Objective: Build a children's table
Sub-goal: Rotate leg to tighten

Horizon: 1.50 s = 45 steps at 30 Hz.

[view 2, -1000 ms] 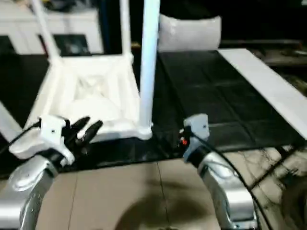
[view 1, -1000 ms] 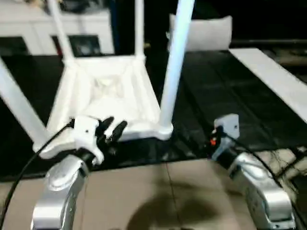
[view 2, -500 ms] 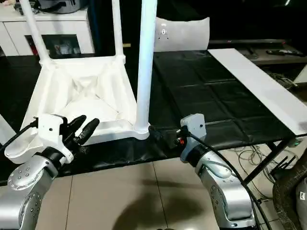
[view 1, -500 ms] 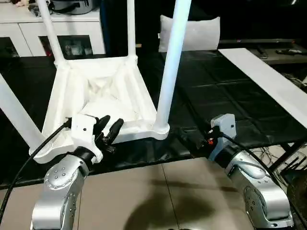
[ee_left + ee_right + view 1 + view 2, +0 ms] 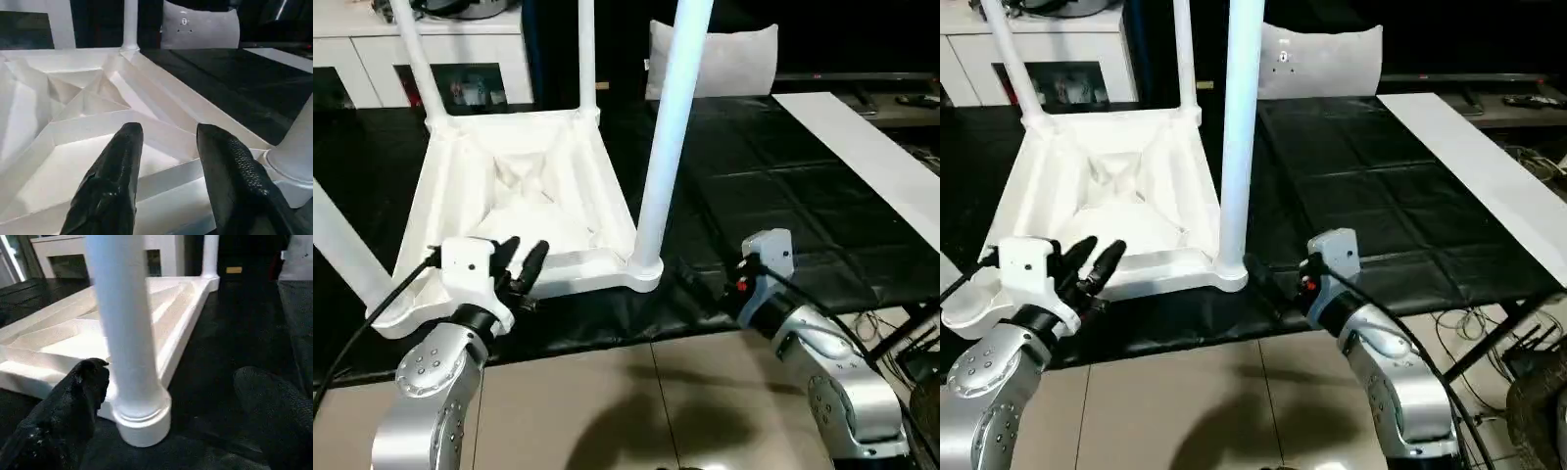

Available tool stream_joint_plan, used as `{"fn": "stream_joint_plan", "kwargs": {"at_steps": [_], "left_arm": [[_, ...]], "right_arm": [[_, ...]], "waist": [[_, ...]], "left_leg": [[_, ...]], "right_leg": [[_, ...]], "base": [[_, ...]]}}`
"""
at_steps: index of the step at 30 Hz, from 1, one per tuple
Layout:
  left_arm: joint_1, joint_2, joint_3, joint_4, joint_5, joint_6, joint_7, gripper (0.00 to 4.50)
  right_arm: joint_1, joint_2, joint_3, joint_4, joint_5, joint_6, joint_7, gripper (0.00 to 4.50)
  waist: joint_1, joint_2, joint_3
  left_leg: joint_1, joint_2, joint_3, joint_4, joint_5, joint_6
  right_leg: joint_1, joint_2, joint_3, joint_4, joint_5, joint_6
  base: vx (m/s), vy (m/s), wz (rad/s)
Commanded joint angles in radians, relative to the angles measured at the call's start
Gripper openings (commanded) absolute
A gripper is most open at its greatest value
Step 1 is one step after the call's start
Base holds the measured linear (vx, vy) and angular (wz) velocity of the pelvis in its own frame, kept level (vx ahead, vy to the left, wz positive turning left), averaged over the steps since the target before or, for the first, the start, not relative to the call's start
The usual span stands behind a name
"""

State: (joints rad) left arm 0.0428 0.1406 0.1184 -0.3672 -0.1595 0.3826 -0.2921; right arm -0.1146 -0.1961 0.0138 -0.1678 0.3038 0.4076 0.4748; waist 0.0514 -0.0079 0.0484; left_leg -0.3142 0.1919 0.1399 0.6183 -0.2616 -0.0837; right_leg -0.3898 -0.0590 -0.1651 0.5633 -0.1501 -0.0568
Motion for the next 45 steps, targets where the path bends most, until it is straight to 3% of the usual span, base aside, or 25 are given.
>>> {"fn": "stream_joint_plan", "kwargs": {"at_steps": [1, 2, 3, 5, 6, 7, 9, 10, 12, 13, 15, 17, 18, 19, 20, 21, 22, 23, 24, 25, 26, 27, 28, 31, 45], "left_arm": [[0.014, 0.009, -0.013, -0.023, 0.014, 0.001, 0.004, 2.00], [0.016, 0.009, -0.014, -0.026, 0.013, 0.001, 0.004, 2.00], [0.025, 0.009, -0.019, -0.034, 0.010, 0.003, 0.002, 2.00], [0.040, 0.007, -0.025, -0.046, 0.005, 0.000, 0.002, 2.00], [0.043, 0.007, -0.025, -0.048, 0.005, -0.008, 0.002, 2.00], [0.044, 0.007, -0.025, -0.049, 0.006, -0.012, 0.002, 2.00], [0.046, 0.007, -0.021, -0.050, 0.009, -0.021, 0.009, 2.00], [0.046, 0.005, -0.015, -0.049, 0.007, -0.019, 0.018, 2.00], [0.047, 0.005, -0.012, -0.048, 0.007, -0.016, 0.023, 2.00], [0.048, 0.003, -0.008, -0.048, 0.002, -0.020, 0.022, 2.00], [0.053, -0.007, 0.010, -0.060, -0.016, -0.059, 0.030, 2.20], [0.053, -0.003, 0.019, -0.067, -0.010, -0.048, 0.046, 2.31], [0.053, 0.000, 0.023, -0.066, -0.005, -0.041, 0.051, 2.39], [0.055, 0.007, 0.027, -0.064, 0.007, -0.039, 0.059, 2.50], [0.058, 0.010, 0.033, -0.061, 0.013, -0.043, 0.064, 2.50], [0.062, 0.012, 0.043, -0.055, 0.021, -0.048, 0.076, 2.63], [0.064, 0.012, 0.052, -0.051, 0.026, -0.048, 0.087, 2.73], [0.064, 0.011, 0.066, -0.043, 0.031, -0.056, 0.101, 2.78], [0.063, 0.011, 0.071, -0.040, 0.031, -0.061, 0.104, 2.85], [0.060, 0.011, 0.077, -0.037, 0.036, -0.060, 0.113, 2.95], [0.060, 0.011, 0.077, -0.037, 0.037, -0.061, 0.114, 3.07], [0.054, 0.013, 0.081, -0.031, 0.042, -0.070, 0.120, 3.07], [0.052, 0.014, 0.082, -0.029, 0.044, -0.073, 0.123, 3.07], [0.041, 0.034, 0.070, -0.011, 0.060, -0.084, 0.125, 3.45], [-0.048, 0.041, 0.124, 0.088, 0.102, -0.029, 0.226, 4.46]], "right_arm": [[-0.004, -0.009, -0.008, 0.009, 0.012, -0.006, 0.015, 4.50], [-0.004, -0.011, -0.007, 0.009, 0.012, -0.009, 0.018, 4.50], [-0.002, -0.018, -0.002, 0.010, 0.011, -0.017, 0.032, 4.50], [0.012, -0.029, 0.004, 0.002, 0.012, -0.025, 0.052, 4.50], [0.018, -0.030, 0.005, -0.002, 0.013, -0.026, 0.054, 4.50], [0.020, -0.031, 0.005, -0.004, 0.013, -0.026, 0.055, 4.50], [0.033, -0.030, 0.007, -0.001, 0.006, -0.044, 0.053, 4.50], [0.040, -0.019, -0.001, 0.011, 0.006, -0.051, 0.036, 4.50], [0.041, -0.014, -0.008, 0.019, 0.011, -0.053, 0.034, 4.50], [0.038, -0.013, -0.014, 0.026, 0.023, -0.054, 0.044, 4.50], [0.029, -0.012, -0.041, 0.038, 0.061, -0.030, 0.057, 4.50], [0.026, -0.027, -0.044, 0.040, 0.051, -0.032, 0.056, 4.50], [0.025, -0.037, -0.042, 0.039, 0.042, -0.036, 0.059, 4.50], [0.024, -0.045, -0.042, 0.035, 0.044, -0.037, 0.069, 4.50], [0.023, -0.050, -0.044, 0.029, 0.051, -0.036, 0.080, 4.50], [0.022, -0.058, -0.041, 0.015, 0.066, -0.034, 0.106, 4.50], [0.022, -0.064, -0.037, 0.003, 0.077, -0.036, 0.127, 4.50], [0.020, -0.076, -0.028, -0.016, 0.091, -0.036, 0.159, 4.50], [0.019, -0.080, -0.024, -0.023, 0.095, -0.034, 0.168, 4.50], [0.016, -0.081, -0.025, -0.029, 0.105, -0.026, 0.172, 4.50], [0.015, -0.081, -0.024, -0.029, 0.105, -0.026, 0.172, 4.50], [0.006, -0.083, -0.023, -0.027, 0.101, -0.025, 0.165, 4.50], [0.003, -0.084, -0.023, -0.026, 0.099, -0.026, 0.161, 4.50], [-0.008, -0.069, -0.028, -0.015, 0.104, -0.020, 0.135, 4.50], [-0.125, -0.014, 0.046, 0.105, 0.064, -0.064, 0.147, 4.50]], "waist": [[0.006, 0.001, -0.064], [0.002, 0.001, -0.059], [0.014, 0.017, -0.070], [0.015, -0.004, -0.060], [0.029, -0.005, -0.054], [0.038, -0.001, -0.053], [0.063, 0.016, -0.034], [0.067, 0.032, -0.021], [0.016, 0.054, -0.021], [0.017, 0.054, -0.023], [0.015, 0.049, -0.008], [0.009, 0.025, 0.005], [0.015, 0.013, 0.002], [-0.005, 0.020, 0.012], [-0.012, 0.022, 0.006], [0.083, 0.042, -0.012], [0.106, 0.042, -0.013], [0.083, -0.025, -0.036], [0.077, -0.072, -0.031], [0.096, -0.042, -0.033], [0.107, -0.028, -0.033], [0.111, -0.015, -0.028], [0.100, -0.009, -0.020], [0.090, 0.007, -0.027], [0.041, 0.012, -0.060]], "left_leg": [[-0.032, 0.042, -0.011, -0.072, 0.041, 0.106], [-0.101, 0.026, -0.070, -0.084, 0.074, 0.184], [-0.079, 0.017, -0.074, -0.065, 0.089, 0.199], [-0.107, -0.016, -0.068, -0.020, 0.088, 0.255], [-0.116, 0.002, -0.073, 0.019, 0.070, 0.219], [-0.120, 0.007, -0.072, 0.036, 0.068, 0.190], [-0.080, 0.052, -0.072, 0.072, -0.016, 0.098], [-0.010, 0.069, -0.059, 0.001, -0.107, 0.070], [-0.012, 0.088, -0.053, -0.119, -0.452, 0.005], [-0.013, 0.114, -0.057, -0.157, -0.642, -0.065], [-0.023, 0.101, -0.026, -0.185, -0.808, -0.116], [-0.007, 0.067, 0.014, -0.182, -0.833, -0.097], [0.025, 0.046, 0.029, -0.149, -0.760, -0.079], [0.063, 0.029, 0.043, -0.120, -0.719, -0.056], [0.038, 0.040, 0.045, -0.135, -0.705, -0.038], [-0.150, 0.069, 0.079, -0.221, -0.799, -0.090], [-0.136, 0.069, 0.109, -0.237, -0.780, -0.063], [-0.004, 0.044, 0.076, -0.150, -0.513, -0.055], [0.048, 0.013, 0.044, -0.009, -0.291, -0.035], [-0.050, -0.031, -0.033, 0.047, 0.110, 0.062], [-0.049, -0.004, -0.036, 0.008, 0.118, 0.047], [-0.040, 0.015, -0.028, -0.053, 0.003, 0.022], [-0.033, 0.027, -0.023, -0.075, -0.199, 0.008], [-0.037, 0.038, -0.034, -0.099, -0.351, -0.019], [-0.051, 0.045, -0.018, -0.099, -0.096, 0.037]], "right_leg": [[0.062, -0.094, 0.080, -0.052, -0.247, -0.047], [0.116, -0.119, 0.029, -0.030, -0.176, -0.055], [0.102, -0.125, 0.022, -0.036, -0.157, -0.059], [0.114, -0.201, 0.025, -0.066, -0.242, -0.063], [0.128, -0.272, 0.032, -0.093, -0.347, -0.045], [0.132, -0.291, 0.027, -0.102, -0.396, -0.043], [0.115, -0.354, 0.048, -0.149, -0.532, -0.094], [0.071, -0.249, 0.036, -0.132, -0.576, -0.139], [0.051, -0.066, -0.012, 0.003, -0.403, -0.054], [0.041, -0.052, 0.018, 0.050, -0.193, -0.047], [0.043, -0.045, 0.041, 0.050, -0.158, -0.055], [0.047, -0.041, 0.048, 0.001, -0.429, -0.018], [0.030, -0.056, 0.054, -0.049, -0.606, 0.027], [0.007, -0.041, -0.011, -0.116, -0.723, 0.075], [0.046, -0.031, -0.033, -0.096, -0.695, 0.099], [0.191, -0.033, 0.016, 0.181, -0.304, 0.041], [0.154, -0.019, 0.041, 0.180, -0.227, 0.039], [0.068, -0.084, 0.148, 0.095, -0.614, 0.109], [-0.012, -0.151, 0.168, -0.052, -0.886, 0.159], [0.046, -0.181, 0.224, -0.083, -0.985, 0.133], [0.049, -0.175, 0.205, -0.065, -0.879, 0.100], [0.036, -0.111, 0.160, -0.042, -0.707, 0.039], [0.026, -0.092, 0.152, -0.036, -0.655, 0.008], [0.047, -0.101, 0.142, -0.045, -0.635, 0.000], [0.071, -0.095, 0.142, -0.007, -0.059, -0.118]], "base": [[0.000, 0.000, 0.00], [-0.003, -0.012, 0.19], [-0.009, -0.014, 0.49], [-0.018, -0.004, 0.52], [-0.012, 0.001, 0.25], [-0.037, 0.032, 0.47], [-0.079, 0.120, 0.56], [-0.076, 0.129, 0.43], [-0.098, 0.154, -0.01], [-0.102, 0.150, -0.07], [-0.112, 0.088, 0.14], [-0.104, 0.037, 0.11], [0.000, 0.000, 0.00], [0.000, 0.000, 0.00], [-0.057, -0.065, 0.04], [-0.136, -0.072, 0.06], [-0.136, -0.072, 0.06], [-0.027, -0.155, 0.12], [0.033, -0.193, 0.00], [0.033, -0.193, 0.00], [0.008, -0.104, -0.07], [-0.008, -0.069, 0.01], [-0.008, -0.069, 0.01], [-0.023, -0.017, 0.02], [0.000, 0.000, 0.00]]}}
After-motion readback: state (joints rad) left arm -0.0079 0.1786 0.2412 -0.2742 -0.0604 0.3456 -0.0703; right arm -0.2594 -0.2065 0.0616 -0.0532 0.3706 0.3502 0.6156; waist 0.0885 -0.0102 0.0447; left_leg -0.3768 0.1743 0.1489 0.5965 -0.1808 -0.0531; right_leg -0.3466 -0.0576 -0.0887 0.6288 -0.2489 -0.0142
